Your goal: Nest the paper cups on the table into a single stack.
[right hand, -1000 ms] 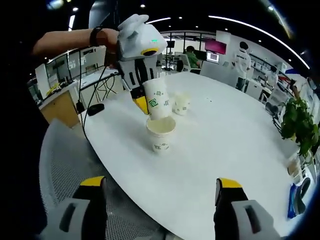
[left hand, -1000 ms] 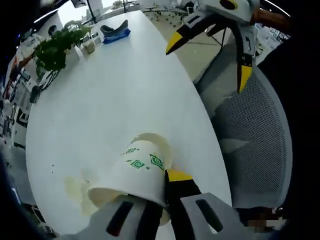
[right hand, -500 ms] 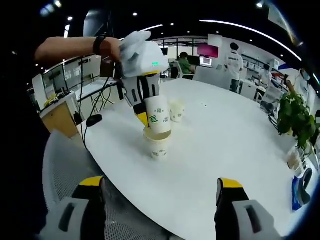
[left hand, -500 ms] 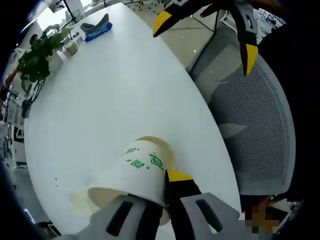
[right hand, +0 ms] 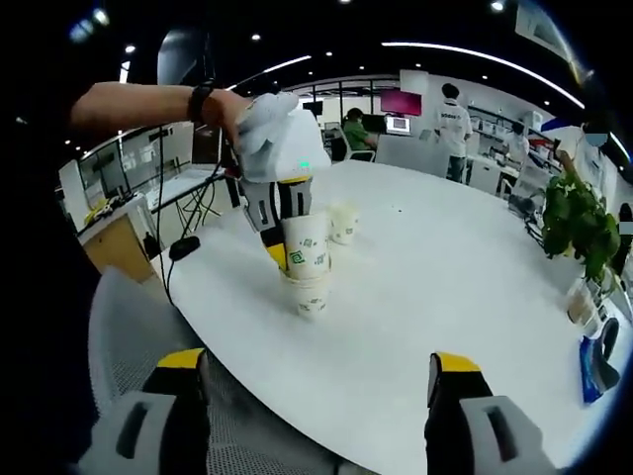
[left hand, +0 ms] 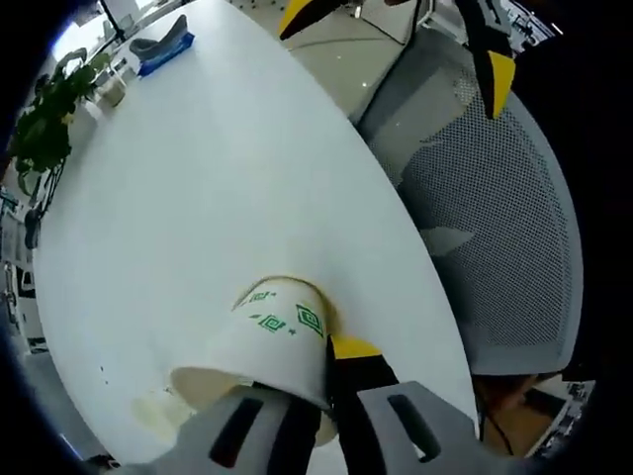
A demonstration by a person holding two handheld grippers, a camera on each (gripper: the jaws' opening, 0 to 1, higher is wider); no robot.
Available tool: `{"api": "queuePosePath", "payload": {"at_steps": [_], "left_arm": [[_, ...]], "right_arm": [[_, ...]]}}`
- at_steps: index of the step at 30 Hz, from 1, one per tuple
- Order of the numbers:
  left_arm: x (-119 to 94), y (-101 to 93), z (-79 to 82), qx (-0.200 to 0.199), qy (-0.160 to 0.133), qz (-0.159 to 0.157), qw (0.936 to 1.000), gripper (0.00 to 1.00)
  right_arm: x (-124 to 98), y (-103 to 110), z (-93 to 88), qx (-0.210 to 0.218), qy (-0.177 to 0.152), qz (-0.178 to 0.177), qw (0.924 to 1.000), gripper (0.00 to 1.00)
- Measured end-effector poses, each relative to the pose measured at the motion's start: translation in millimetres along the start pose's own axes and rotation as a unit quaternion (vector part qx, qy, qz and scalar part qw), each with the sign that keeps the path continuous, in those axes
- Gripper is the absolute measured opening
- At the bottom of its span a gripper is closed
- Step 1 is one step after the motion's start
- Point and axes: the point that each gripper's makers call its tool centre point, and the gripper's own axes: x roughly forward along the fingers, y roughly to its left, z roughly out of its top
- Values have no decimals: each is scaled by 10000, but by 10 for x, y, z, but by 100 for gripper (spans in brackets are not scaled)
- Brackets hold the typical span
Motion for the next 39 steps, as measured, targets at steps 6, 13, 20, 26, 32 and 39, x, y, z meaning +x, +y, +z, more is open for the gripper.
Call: {"api": "queuePosePath", "payload": {"at_steps": [6, 13, 20, 26, 32, 39], "left_arm": [[-14, 3, -27, 67, 134, -69, 9999, 0], [46, 11, -99, 95, 359, -153, 9992, 2], [36, 12, -90, 57, 321, -149, 9994, 6], [28, -5, -102, 15, 314, -225, 9993, 16], [6, 23, -98, -32, 209, -191, 9996, 19], [-44, 36, -86, -37, 182, -129, 9997, 22]], "right_arm": [[-25, -1, 20, 19, -89, 26, 10000, 93], [-8, -22, -21, 53, -97, 74, 9999, 93], [-18, -31, 0, 29, -81, 113, 9999, 93], [-8, -31, -52, 11, 20, 146, 9999, 93], [-2, -30, -72, 32, 62, 153, 9999, 93], [14, -15, -92, 28, 103, 172, 9998, 92]]}}
